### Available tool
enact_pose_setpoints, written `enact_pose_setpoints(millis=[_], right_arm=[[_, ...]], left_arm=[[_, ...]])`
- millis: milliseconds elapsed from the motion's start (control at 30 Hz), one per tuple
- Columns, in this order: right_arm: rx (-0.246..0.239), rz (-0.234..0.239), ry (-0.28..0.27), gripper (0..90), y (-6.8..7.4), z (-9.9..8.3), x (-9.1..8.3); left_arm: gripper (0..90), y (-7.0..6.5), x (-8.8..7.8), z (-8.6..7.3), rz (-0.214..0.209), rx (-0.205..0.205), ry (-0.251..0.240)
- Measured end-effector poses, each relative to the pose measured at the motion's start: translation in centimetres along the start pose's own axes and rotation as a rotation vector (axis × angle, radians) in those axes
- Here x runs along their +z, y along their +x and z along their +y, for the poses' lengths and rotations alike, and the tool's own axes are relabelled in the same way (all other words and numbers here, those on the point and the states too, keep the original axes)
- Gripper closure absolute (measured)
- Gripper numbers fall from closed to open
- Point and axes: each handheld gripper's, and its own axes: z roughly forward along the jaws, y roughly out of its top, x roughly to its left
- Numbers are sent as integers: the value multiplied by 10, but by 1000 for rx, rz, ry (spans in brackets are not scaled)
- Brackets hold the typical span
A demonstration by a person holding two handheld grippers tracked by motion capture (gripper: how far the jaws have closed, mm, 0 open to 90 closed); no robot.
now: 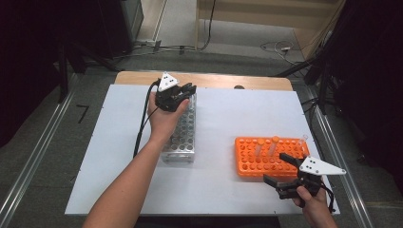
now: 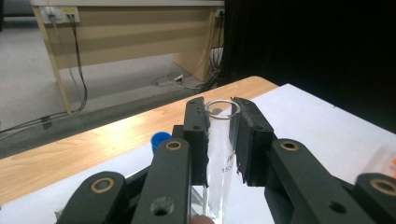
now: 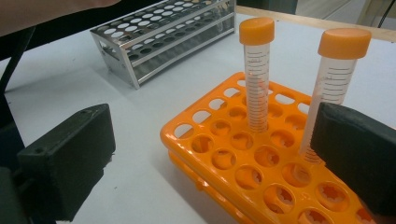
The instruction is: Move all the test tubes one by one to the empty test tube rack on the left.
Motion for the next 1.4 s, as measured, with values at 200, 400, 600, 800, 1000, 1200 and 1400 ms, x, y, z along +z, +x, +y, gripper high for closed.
enact_pose_setpoints(millis=[200,400,600,800,1000,1200,1400], right_arm=[[2,1,6,0,-1,-1,1],[2,2,7,0,-1,-1,1],[8,6,9,0,-2,-2,1],[5,6,11,0,-1,-2,1],[2,10,13,0,-1,-2,2],[1,10,15,0,-1,-2,2],[5,10,15,0,-1,-2,2]], left_arm=[[762,3,10,-3,19,-20,-18],[762,4,15,-8,44,-9,0],[762,1,14,-12,67,18,21],[761,-1,14,-19,77,24,57],[761,-1,17,-22,75,19,85],[755,-1,16,-21,65,13,92],[739,-3,16,-21,66,21,94]])
